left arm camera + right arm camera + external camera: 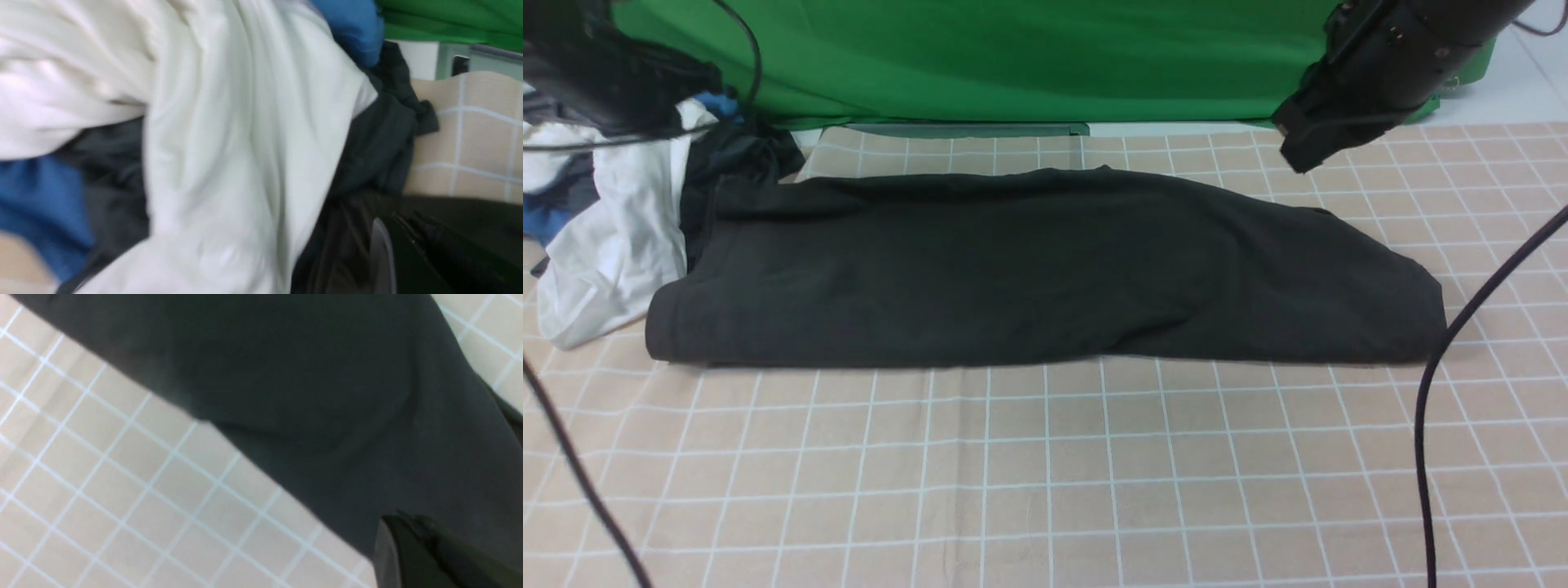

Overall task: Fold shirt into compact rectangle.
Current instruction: 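Pull the folded dark garment lengthwise by its ends to straighten it flat on the table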

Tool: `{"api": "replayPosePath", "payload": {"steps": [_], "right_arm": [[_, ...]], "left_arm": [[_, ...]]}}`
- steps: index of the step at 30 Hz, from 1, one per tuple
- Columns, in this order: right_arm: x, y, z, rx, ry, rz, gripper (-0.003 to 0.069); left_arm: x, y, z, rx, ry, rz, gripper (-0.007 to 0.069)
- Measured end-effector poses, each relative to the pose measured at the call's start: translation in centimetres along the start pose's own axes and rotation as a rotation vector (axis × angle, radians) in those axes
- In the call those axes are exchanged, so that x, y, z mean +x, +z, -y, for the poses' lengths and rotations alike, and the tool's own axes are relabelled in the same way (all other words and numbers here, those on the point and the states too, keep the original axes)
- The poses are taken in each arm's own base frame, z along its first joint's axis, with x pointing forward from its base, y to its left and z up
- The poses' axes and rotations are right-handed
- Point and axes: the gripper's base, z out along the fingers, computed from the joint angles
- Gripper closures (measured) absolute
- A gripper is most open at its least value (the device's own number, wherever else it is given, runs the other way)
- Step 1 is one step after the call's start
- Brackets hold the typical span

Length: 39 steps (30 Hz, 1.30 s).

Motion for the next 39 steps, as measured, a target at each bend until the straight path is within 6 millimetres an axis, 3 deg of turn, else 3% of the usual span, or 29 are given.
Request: {"api": "replayPosePath", "payload": {"steps": [3,5,10,13,19,23,27,31,33,34,37,39], "right_arm": [[0.5,-1.5,-0.1,0.035,0.014,0.006,0.0623],[1.2,-2.1,-0.2,0.045,0.029,0.002,0.0623],[2.6,-2.2,-0.5,0.042,0.036,-0.037,0.0623],[3.0,-1.7,-0.5,0.039,0.039,-0.056,0.0623],[3.2,-1.3,-0.5,0.042,0.042,-0.052,0.0623],[2.9,-1.3,-0.4,0.053,0.041,-0.018,0.0623],[3.0,-1.2,0.4,0.071,0.072,-0.019,0.0622],[3.8,-0.9,3.4,0.108,0.204,-0.041,0.0610],[4.5,-0.7,5.4,0.133,0.277,-0.058,0.0585],[4.8,-0.6,6.2,0.142,0.302,-0.067,0.0566],[6.0,0.0,8.8,0.166,0.392,-0.101,0.0459],[6.7,0.9,10.4,0.174,0.439,-0.131,0.0365]], "left_arm": [[1.4,-3.6,0.1,0.007,0.028,-0.115,0.0606],[3.0,-4.5,0.2,0.012,0.029,-0.201,0.0606],[7.0,-3.2,0.1,0.016,0.027,-0.347,0.0603],[8.1,-2.4,0.0,0.017,0.025,-0.375,0.0591],[9.6,-1.0,-0.2,0.013,0.050,-0.334,0.0361],[10.4,0.2,-0.3,0.008,0.050,-0.310,0.0146],[11.0,1.8,-0.3,0.016,0.036,-0.334,0.0042],[11.8,3.4,-0.1,0.050,0.034,-0.372,0.0092],[12.2,4.0,0.0,0.074,0.030,-0.392,0.0239],[12.3,4.1,0.0,0.077,0.030,-0.397,0.0272],[12.4,4.2,0.1,0.088,0.040,-0.407,0.0512],[12.4,4.1,0.1,0.090,0.043,-0.405,0.0561]]}}
